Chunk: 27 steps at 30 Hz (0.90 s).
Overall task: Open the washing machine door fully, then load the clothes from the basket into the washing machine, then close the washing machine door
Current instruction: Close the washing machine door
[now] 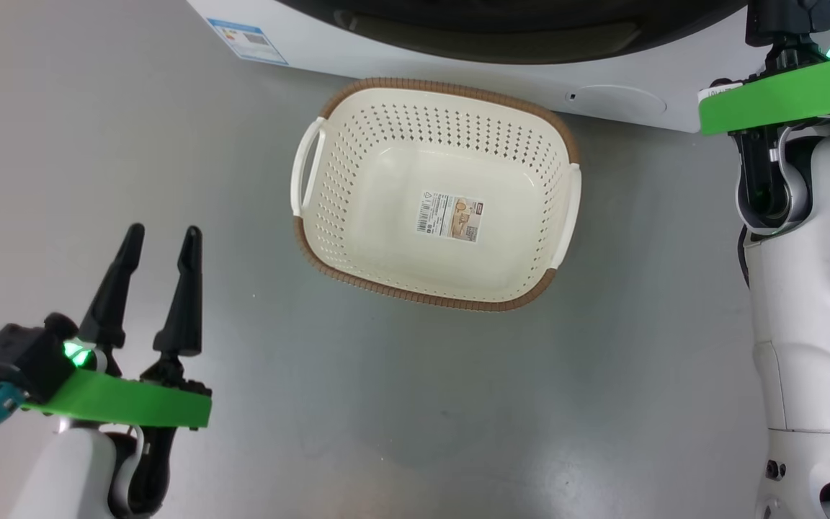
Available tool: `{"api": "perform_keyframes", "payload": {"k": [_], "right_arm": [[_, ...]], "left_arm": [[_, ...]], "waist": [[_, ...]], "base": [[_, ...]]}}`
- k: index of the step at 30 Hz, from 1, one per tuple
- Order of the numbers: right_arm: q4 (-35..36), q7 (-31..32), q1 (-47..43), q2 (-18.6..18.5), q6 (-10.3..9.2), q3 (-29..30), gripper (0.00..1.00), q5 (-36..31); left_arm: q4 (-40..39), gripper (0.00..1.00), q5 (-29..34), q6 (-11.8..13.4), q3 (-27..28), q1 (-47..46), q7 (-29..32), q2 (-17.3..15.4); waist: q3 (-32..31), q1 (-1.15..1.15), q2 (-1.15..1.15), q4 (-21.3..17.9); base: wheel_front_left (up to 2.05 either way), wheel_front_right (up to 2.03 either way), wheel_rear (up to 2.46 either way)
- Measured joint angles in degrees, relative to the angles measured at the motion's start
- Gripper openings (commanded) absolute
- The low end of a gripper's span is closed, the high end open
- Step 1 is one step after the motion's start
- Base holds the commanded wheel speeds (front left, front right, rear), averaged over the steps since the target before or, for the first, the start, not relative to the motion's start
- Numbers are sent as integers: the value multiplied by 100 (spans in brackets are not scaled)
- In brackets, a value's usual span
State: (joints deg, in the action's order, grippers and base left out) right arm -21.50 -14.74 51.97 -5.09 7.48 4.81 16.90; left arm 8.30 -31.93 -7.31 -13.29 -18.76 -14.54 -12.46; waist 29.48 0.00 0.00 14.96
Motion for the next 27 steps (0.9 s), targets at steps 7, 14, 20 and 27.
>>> {"api": "perform_keyframes", "payload": {"k": [7, 14, 20, 27], "right_arm": [[3, -1, 7, 100, 20, 81, 0, -92], [-44, -1, -39, 35, 15, -374, 0, -122], [-143, -1, -643, -43, 14, -942, 50, -103], [-125, -1, -1331, -62, 13, -1187, 100, 80]], "left_arm": [[-10, 100, -3, 0, -7, -63, 0, -9], [40, 100, -3, 0, -26, -63, 0, -9], [165, 100, -3, 0, 15, -42, 0, -14], [323, 100, -2, 0, 90, 24, 0, -48]], "waist": [[27, 0, 0, -7], [-88, 0, 0, -53], [-305, 0, 0, -127], [-630, 0, 0, -285]], "base": [[0, 0, 0], [0, 0, 0], [0, 0, 0], [0, 0, 0]]}}
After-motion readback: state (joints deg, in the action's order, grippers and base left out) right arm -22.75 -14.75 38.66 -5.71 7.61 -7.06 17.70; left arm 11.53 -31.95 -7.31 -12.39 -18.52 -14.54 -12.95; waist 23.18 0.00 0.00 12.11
